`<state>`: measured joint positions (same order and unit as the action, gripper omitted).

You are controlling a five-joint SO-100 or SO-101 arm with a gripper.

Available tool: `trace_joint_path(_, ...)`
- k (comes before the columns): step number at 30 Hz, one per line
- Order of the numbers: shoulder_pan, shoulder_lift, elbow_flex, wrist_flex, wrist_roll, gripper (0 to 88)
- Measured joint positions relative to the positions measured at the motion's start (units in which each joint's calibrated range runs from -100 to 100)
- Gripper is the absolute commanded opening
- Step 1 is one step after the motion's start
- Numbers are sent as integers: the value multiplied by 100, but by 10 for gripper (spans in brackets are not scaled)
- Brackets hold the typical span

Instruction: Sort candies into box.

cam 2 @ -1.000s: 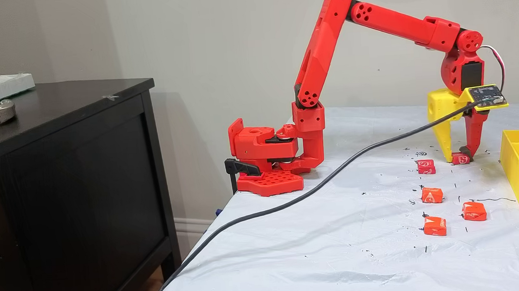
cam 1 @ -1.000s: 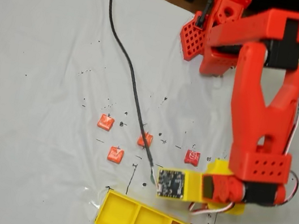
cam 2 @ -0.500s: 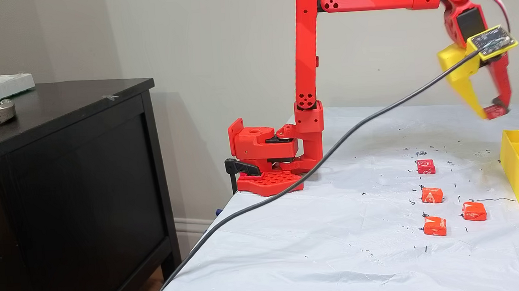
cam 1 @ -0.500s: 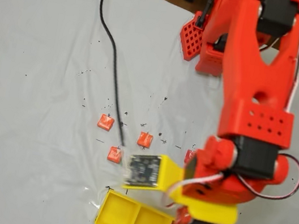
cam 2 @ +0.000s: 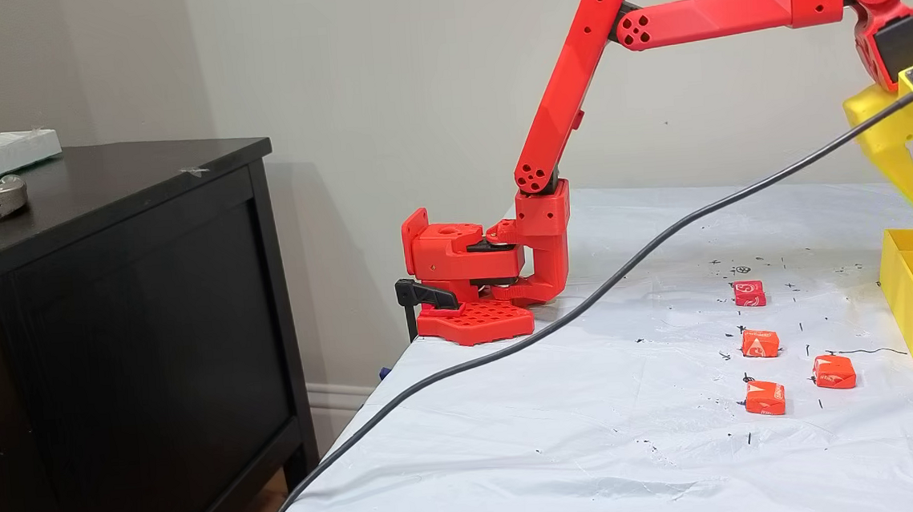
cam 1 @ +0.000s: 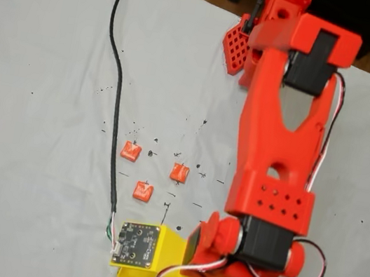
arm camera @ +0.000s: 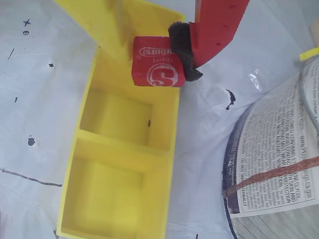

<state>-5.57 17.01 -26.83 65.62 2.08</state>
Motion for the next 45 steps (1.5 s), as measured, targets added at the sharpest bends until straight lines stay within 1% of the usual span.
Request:
trace_joint_path(8, 0, 255, -149, 0, 0, 1)
trace_joint_path(9, 0, 255, -149, 0, 0, 66)
trace_joint_path(10, 0, 255, -149, 0, 0, 245)
trace_joint_path(11, 0, 255, -149, 0, 10, 319)
trace_joint_path(16, 0, 255, -149, 31, 88, 377)
trace_joint_path(17, 0, 255, -149, 31, 88, 400)
trace_joint_path(18, 0, 255, -149, 31, 88, 458)
trace_joint_path(19, 0, 255, -149, 31, 98, 469)
trace_joint_path(21, 0, 255, -149, 31, 98, 446)
trace_joint_path(24, 0, 255, -149, 31, 98, 448)
trace_joint_path(26, 0, 255, -149, 31, 98, 413)
trace_joint_path(28, 0, 255, -149, 31, 98, 336)
trace_joint_path(30, 0, 255, -149, 31, 98, 206)
trace_joint_path(32, 0, 221, -96, 31, 98, 98)
trace_joint_path(33, 0, 195, -61, 31, 98, 16)
trace_joint_path(34, 0, 170, -35, 31, 98, 2)
trace_joint_path(40, 0, -25, 184, 31, 98, 2)
trace_joint_path(45, -8, -653, 919, 275, 171, 2)
